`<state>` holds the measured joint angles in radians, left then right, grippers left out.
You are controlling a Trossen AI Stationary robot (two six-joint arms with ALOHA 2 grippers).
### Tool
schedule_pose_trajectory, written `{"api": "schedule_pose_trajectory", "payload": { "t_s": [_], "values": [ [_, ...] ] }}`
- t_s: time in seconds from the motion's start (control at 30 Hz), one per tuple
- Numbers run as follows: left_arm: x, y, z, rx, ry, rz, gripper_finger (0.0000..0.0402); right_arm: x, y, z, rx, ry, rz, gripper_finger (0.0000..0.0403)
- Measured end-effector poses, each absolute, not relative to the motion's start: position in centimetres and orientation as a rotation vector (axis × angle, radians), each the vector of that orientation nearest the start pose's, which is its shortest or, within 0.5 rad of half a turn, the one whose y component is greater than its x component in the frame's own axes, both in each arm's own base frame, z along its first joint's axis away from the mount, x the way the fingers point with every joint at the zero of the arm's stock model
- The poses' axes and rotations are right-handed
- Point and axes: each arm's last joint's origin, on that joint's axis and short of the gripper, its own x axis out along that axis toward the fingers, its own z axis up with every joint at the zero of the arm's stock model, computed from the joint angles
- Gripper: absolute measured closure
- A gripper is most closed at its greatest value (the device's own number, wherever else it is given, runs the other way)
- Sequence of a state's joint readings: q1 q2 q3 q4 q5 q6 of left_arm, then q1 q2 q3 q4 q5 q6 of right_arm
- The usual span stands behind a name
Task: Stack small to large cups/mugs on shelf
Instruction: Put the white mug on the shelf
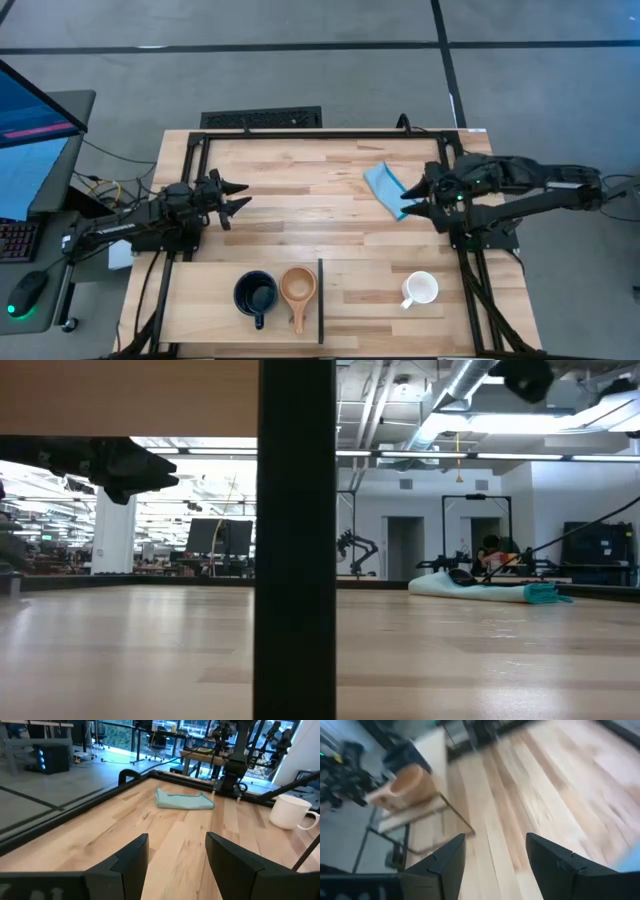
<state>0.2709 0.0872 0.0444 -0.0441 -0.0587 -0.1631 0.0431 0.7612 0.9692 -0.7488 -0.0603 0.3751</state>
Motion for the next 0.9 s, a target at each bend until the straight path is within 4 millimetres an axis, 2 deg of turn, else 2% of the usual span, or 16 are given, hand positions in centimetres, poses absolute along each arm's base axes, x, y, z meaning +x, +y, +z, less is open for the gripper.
{"api": "schedule_pose_trajectory", "payload": {
  "t_s": [0.13, 0.27, 0.4, 0.57, 0.9],
  "values": [
    [9.6, 2.9, 16.8, -0.173, 0.059, 0.343, 0.0214, 12.7, 1.2, 34.9, 0.414, 0.758, -0.038, 0.0175],
    [9.6, 2.9, 16.8, -0.173, 0.059, 0.343, 0.0214, 12.4, 2.0, 34.6, 0.449, 0.963, -0.017, 0.0175],
    [9.6, 2.9, 16.8, -0.177, 0.057, 0.344, 0.0214, 13.1, 3.0, 33.7, 0.443, 1.119, 0.009, 0.0175],
    [9.6, 2.9, 16.8, -0.186, 0.056, 0.344, 0.0214, 14.7, 4.5, 32.5, 0.403, 1.235, 0.018, 0.0175],
    [9.6, 2.9, 16.8, -0.188, 0.055, 0.344, 0.0214, 17.1, 8.9, 29.7, 0.314, 1.440, 0.039, 0.0175]
  ]
}}
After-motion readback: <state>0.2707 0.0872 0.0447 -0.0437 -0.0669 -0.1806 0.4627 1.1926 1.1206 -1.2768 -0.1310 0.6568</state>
